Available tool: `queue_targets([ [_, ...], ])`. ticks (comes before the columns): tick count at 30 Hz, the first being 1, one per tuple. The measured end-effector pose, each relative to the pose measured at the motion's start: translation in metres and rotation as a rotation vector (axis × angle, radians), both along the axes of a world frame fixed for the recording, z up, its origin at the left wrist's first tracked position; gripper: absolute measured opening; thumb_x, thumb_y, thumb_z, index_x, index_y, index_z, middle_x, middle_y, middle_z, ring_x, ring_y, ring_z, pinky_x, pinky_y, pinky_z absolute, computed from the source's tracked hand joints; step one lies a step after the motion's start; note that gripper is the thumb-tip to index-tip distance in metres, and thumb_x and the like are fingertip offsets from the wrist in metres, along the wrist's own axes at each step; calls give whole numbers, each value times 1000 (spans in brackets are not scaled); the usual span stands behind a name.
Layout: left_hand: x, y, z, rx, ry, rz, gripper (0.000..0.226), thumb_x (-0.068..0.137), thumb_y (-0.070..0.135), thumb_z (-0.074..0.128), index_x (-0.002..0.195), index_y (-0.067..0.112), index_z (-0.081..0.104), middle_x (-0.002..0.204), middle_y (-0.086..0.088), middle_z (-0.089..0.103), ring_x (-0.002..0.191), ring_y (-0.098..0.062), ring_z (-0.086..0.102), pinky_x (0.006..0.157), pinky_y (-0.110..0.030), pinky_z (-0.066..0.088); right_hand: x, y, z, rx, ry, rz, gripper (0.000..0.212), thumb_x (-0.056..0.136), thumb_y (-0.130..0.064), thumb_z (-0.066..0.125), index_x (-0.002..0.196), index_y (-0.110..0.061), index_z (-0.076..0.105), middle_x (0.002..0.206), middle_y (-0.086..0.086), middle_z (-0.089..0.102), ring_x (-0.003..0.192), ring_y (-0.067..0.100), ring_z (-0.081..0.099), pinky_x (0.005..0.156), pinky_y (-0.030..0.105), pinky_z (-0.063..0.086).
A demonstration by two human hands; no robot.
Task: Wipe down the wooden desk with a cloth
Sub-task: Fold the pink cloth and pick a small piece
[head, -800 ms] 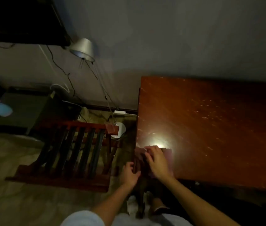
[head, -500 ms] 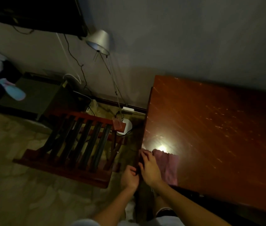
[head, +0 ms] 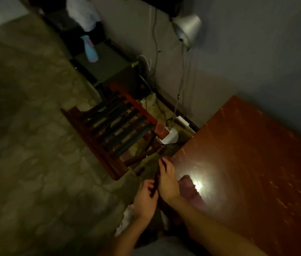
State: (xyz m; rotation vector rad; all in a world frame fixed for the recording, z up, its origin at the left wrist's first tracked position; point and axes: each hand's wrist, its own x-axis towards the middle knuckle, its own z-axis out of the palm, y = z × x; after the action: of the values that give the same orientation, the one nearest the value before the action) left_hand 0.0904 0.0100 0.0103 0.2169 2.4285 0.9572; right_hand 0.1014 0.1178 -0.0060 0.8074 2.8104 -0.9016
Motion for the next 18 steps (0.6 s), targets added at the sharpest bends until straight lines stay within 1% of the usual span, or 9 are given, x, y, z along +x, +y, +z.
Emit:
queue_targets([
  [2,15,9,2,-33,51,-19,37,84,27,67,118,23,54,112,8,53,94,-10,57,74,-22,47,1,13,0,-31,26,70,67,90,6,39,150,-9,14,157,10,10,145,22,5,115,25,10],
  [4,26,16,3,-90,86,-95,50,82,37,66,127,23,48,123,7,45,109,-11,51,82,-25,49,2,25,0,-79,61,106,69,85,9,39,149,-7,19,156,9,12,144,21,8,119,31,17],
  [5,31,19,3,-129,101,-135,54,81,41,65,129,23,46,126,6,42,114,-12,48,85,-25,48,4,31,0,-94,73,131,70,84,9,40,149,-7,21,156,9,12,144,21,9,118,32,22],
  [7,39,24,-1,-191,158,-205,57,79,45,64,127,21,47,126,3,42,117,-14,43,89,-26,46,7,42,0,-97,90,201,70,84,9,41,149,-7,22,156,8,12,144,21,8,116,26,20],
  [9,48,27,-6,-199,224,-240,52,79,47,63,121,21,50,122,1,45,114,-17,44,88,-28,45,8,52,0,-85,94,270,70,83,8,42,149,-7,23,156,7,13,144,20,9,114,22,14],
  [12,54,24,-19,-143,273,-235,42,83,46,59,116,20,52,115,1,47,110,-16,45,87,-27,45,6,70,-1,-54,98,375,67,82,6,43,146,-7,29,153,8,20,142,21,14,118,30,16],
  [13,52,21,-22,-124,291,-235,36,84,44,58,111,20,53,112,2,47,108,-15,46,86,-27,44,6,75,-2,-38,100,409,66,80,4,42,145,-6,32,152,9,23,141,22,17,118,31,16],
  [16,42,3,-26,-19,345,-209,18,83,31,62,90,21,48,98,6,44,96,-13,46,75,-25,44,4,85,-7,31,103,463,64,76,-7,36,140,-8,41,148,9,31,138,23,24,115,31,17],
  [18,36,-12,-26,72,330,-168,23,82,19,63,84,23,40,88,9,42,83,-11,47,67,-23,40,3,86,-12,74,113,454,59,80,-19,32,137,-11,44,147,7,34,137,22,28,115,35,21],
])
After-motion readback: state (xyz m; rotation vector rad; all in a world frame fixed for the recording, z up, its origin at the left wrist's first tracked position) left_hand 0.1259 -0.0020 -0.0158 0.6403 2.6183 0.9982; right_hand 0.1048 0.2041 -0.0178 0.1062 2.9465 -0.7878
